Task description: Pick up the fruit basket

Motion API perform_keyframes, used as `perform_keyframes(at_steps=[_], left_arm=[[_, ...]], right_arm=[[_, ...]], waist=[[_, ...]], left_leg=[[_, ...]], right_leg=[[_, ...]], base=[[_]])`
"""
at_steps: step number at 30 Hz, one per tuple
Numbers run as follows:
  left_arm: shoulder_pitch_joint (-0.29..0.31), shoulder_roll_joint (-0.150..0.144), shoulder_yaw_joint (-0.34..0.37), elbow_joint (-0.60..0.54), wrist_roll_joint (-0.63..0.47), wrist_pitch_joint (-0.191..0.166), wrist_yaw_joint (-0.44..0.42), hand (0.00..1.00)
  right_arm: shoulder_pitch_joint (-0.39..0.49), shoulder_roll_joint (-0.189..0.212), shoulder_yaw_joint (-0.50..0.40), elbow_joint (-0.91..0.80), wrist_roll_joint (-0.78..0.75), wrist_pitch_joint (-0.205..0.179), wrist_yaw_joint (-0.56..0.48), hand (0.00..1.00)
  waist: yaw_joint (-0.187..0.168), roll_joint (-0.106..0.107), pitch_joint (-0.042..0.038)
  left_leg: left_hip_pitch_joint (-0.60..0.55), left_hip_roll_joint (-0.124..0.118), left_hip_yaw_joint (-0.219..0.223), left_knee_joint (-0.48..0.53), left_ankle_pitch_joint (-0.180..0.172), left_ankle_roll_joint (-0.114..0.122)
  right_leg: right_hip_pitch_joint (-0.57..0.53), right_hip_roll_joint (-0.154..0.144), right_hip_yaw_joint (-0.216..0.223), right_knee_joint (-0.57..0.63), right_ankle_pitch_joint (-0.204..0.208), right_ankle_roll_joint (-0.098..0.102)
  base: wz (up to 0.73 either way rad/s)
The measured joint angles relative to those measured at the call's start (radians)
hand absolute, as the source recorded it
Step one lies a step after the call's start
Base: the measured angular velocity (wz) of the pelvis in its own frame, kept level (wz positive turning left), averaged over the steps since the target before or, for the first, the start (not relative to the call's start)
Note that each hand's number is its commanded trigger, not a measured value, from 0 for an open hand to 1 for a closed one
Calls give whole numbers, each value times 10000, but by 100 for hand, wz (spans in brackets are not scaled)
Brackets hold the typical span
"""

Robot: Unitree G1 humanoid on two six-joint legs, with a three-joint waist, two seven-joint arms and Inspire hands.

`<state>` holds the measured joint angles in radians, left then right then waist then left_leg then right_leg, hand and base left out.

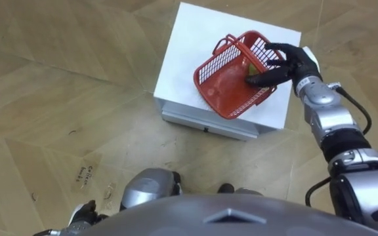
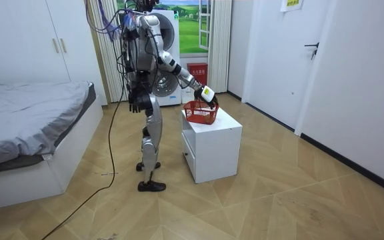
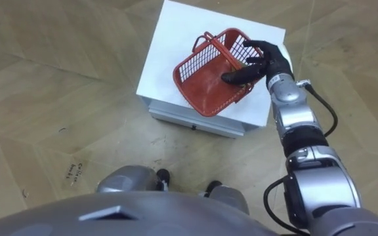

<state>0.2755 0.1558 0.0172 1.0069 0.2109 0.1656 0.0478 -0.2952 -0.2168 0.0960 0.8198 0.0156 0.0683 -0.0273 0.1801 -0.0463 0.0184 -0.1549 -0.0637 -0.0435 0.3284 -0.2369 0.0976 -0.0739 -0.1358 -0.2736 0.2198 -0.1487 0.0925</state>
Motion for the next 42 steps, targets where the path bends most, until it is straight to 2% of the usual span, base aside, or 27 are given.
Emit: perform_keyframes(at_steps=[10, 20, 25, 30, 31, 35, 36, 39, 42], left_arm=[[3, -1, -4, -6, -8, -16, 100, 0], [-2, -2, -8, 27, -7, -48, 103, 0], [58, -4, -20, 162, -5, -112, 152, 0], [120, 2, 233, 202, -1, -244, 362, 0], [122, 2, 234, 205, -1, -251, 375, 0], [134, 3, 214, 258, 4, -452, 388, 0], [140, 3, 214, 257, 10, -477, 400, 0], [200, -13, 217, 245, 12, -558, 516, 0], [255, -8, 414, 244, -3, -561, 519, 0]], right_arm=[[0, 0, -1, -3, -192, -5, -42, 0], [37, 0, 1, -165, -267, -32, -41, 0], [817, -10, -15, -1277, -863, -84, -37, 0], [2462, -52, -124, -2910, -1206, -242, -91, 0], [2559, -52, -125, -2979, -1262, -256, -92, 0], [3251, -53, -559, -3243, -1697, -314, -145, 0], [3567, -56, -765, -3227, -1752, -430, -162, 0], [4272, -57, -907, -3225, -1807, -464, -159, 0], [4582, -52, -917, -2961, -1812, -496, -100, 0]], waist=[[-49, -21, -29], [-145, -160, -129], [-446, -172, -127], [-685, -341, -143], [-712, -350, -138], [-1199, -381, -125], [-1248, -384, -132], [-1281, -397, -138], [-1473, -391, -140]], left_leg=[[57, 27, 101, -29, 10, -17], [129, 39, 169, -39, 13, -17], [255, 54, 320, -120, 13, -17], [550, 174, 605, -413, 27, -46], [575, 193, 648, -438, 26, -52], [654, 223, 743, -589, 41, -76], [678, 224, 769, -628, 41, -76], [784, 254, 926, -795, 38, -80], [926, 261, 949, -923, 42, -87]], right_leg=[[10, -1, -2, 10, 7, -11], [17, 0, 93, -13, 14, -21], [60, 7, 257, 11, 15, -22], [68, 119, 526, -4, 76, -80], [65, 136, 535, -11, 86, -93], [49, 163, 605, -25, 93, -103], [71, 170, 609, -42, 92, -103], [42, 195, 666, -43, 92, -103], [92, 207, 700, -55, 92, -103]], base=[[-2], [-1], [-8], [-20], [-23], [-9], [-8], [-17], [-5]])
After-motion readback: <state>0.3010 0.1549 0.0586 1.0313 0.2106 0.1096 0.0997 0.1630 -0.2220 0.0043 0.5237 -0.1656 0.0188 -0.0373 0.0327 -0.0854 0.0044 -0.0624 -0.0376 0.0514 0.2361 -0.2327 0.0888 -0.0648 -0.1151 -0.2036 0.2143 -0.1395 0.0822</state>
